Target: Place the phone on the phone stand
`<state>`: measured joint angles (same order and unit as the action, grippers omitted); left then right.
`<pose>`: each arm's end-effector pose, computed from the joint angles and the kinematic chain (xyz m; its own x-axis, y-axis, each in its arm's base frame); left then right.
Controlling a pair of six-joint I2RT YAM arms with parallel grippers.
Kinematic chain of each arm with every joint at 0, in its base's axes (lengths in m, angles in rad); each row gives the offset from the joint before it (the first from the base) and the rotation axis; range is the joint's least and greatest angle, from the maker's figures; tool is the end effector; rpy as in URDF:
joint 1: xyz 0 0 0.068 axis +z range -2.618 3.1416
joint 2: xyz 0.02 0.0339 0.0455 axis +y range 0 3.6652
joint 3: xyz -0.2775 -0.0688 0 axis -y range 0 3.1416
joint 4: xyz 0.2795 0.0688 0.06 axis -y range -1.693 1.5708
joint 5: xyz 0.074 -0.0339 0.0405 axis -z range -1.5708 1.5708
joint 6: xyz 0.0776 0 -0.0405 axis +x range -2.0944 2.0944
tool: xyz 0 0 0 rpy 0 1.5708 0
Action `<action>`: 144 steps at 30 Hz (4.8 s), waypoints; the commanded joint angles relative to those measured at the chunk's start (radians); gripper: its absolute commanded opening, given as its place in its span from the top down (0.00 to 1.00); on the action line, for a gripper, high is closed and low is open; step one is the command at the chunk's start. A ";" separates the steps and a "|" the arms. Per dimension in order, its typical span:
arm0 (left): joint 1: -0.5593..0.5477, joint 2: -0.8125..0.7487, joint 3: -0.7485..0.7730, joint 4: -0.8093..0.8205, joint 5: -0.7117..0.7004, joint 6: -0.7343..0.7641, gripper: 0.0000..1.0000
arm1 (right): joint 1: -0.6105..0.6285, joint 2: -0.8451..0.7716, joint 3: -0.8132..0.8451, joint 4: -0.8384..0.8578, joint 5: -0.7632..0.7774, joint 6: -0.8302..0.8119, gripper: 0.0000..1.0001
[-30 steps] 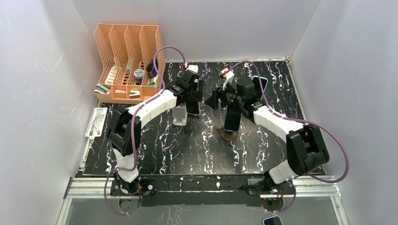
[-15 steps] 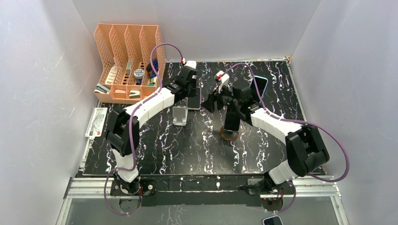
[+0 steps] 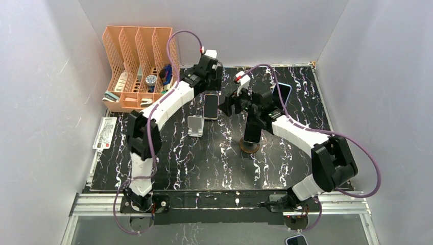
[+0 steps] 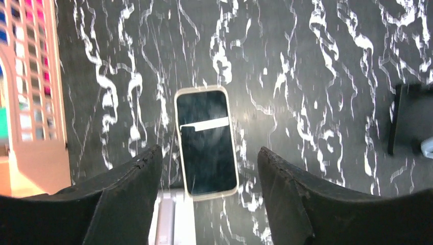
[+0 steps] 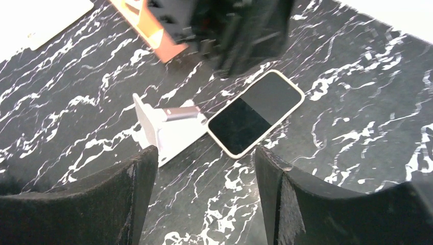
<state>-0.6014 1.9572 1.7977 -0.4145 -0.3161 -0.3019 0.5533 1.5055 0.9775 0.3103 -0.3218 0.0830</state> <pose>0.4541 -0.2823 0.3052 -0.5234 0.0164 -0.8519 0.1748 0.9806 -0.0885 0.3425 0.2404 0.2695 -0.2462 -0.0597 -0.9674 -0.7434 0.6520 0.1490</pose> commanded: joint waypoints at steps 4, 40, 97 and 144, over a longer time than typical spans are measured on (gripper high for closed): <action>0.036 0.366 0.526 -0.370 0.019 0.063 0.25 | 0.005 -0.190 0.012 0.051 0.162 -0.014 0.22; 0.068 0.559 0.491 -0.319 0.106 -0.004 0.02 | 0.004 -0.375 -0.092 -0.034 0.185 -0.057 0.14; 0.110 0.343 0.469 -0.236 0.203 -0.054 1.00 | 0.005 -0.206 -0.143 0.171 0.036 0.130 0.15; 0.115 -0.043 0.225 -0.056 0.378 -0.118 1.00 | -0.110 0.171 0.097 0.380 -0.194 0.413 0.20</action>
<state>-0.4915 2.0418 1.9976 -0.5133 0.0700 -0.4122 0.4408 1.6897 1.0328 0.6888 -0.5117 0.5003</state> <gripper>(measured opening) 0.692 0.802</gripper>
